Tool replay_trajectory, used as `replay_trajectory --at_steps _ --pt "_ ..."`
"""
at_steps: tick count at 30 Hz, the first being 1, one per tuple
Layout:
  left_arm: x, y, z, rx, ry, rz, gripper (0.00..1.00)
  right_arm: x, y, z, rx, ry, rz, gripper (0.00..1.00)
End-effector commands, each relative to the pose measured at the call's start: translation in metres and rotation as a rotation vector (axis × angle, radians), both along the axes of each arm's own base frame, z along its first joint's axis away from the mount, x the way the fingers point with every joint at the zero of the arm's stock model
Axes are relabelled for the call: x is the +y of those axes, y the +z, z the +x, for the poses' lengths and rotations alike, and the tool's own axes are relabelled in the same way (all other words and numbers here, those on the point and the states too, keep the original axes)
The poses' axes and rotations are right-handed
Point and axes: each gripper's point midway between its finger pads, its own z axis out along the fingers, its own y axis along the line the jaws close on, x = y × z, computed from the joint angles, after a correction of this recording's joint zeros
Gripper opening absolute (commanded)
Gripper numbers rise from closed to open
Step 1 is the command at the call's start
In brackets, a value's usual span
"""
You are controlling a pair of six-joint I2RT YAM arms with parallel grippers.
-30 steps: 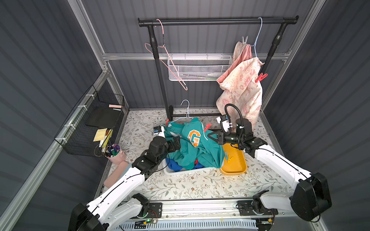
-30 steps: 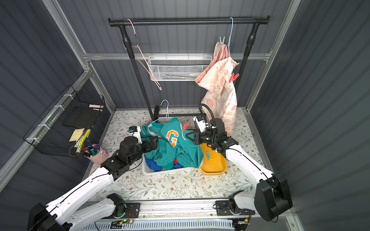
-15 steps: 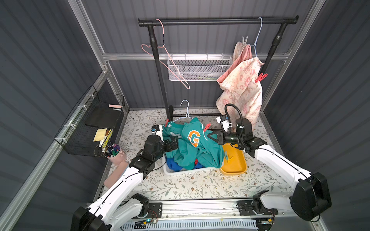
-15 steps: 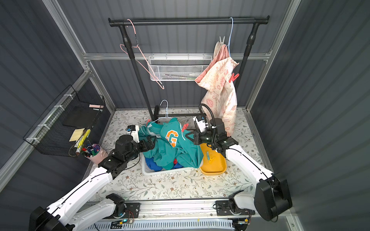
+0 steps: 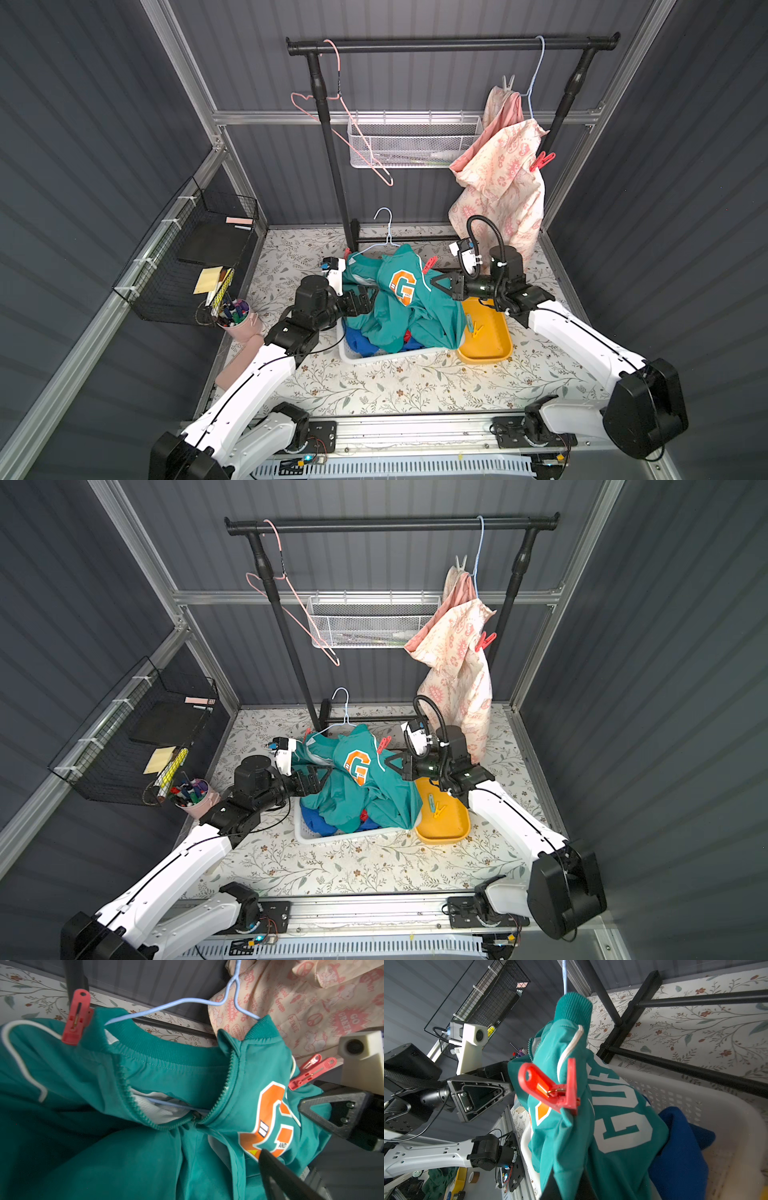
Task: Remove the clothespins securing jackets to the hanger
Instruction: Adjust the jacket in the basket.
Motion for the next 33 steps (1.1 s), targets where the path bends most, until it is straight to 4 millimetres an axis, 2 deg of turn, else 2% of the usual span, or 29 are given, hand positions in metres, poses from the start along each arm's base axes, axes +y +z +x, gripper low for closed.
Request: replay_trajectory --at_steps 1,6,8,11,13,17,21,26,33 --pt "-0.023 0.020 0.006 -0.056 -0.121 -0.051 0.99 -0.002 0.010 0.008 -0.042 -0.013 0.039 0.00" --pt "-0.035 0.039 0.025 -0.130 -0.179 -0.008 0.99 -0.007 0.014 0.014 -0.044 -0.031 0.062 0.00" --pt "-0.044 0.039 0.030 -0.157 -0.231 0.007 0.99 -0.008 0.012 0.016 -0.043 -0.038 0.062 0.00" --pt "-0.054 0.012 0.038 -0.119 -0.293 0.046 0.99 -0.010 0.011 0.020 -0.041 -0.049 0.067 0.00" --pt "-0.051 -0.007 0.046 -0.066 -0.253 0.069 0.99 -0.012 0.011 0.021 -0.040 -0.056 0.077 0.00" --pt "-0.017 -0.018 0.058 -0.017 -0.060 0.101 0.99 -0.012 0.009 0.021 -0.032 -0.057 0.079 0.00" --pt "0.014 -0.013 0.059 -0.018 0.088 0.166 0.99 -0.012 0.006 0.022 -0.025 -0.058 0.073 0.00" --pt "0.050 -0.011 0.049 0.020 0.254 0.218 0.99 -0.010 0.004 0.023 -0.017 -0.047 0.071 0.00" --pt "0.086 -0.016 0.035 0.088 0.425 0.278 0.99 -0.007 0.003 0.023 -0.005 -0.025 0.075 0.00"
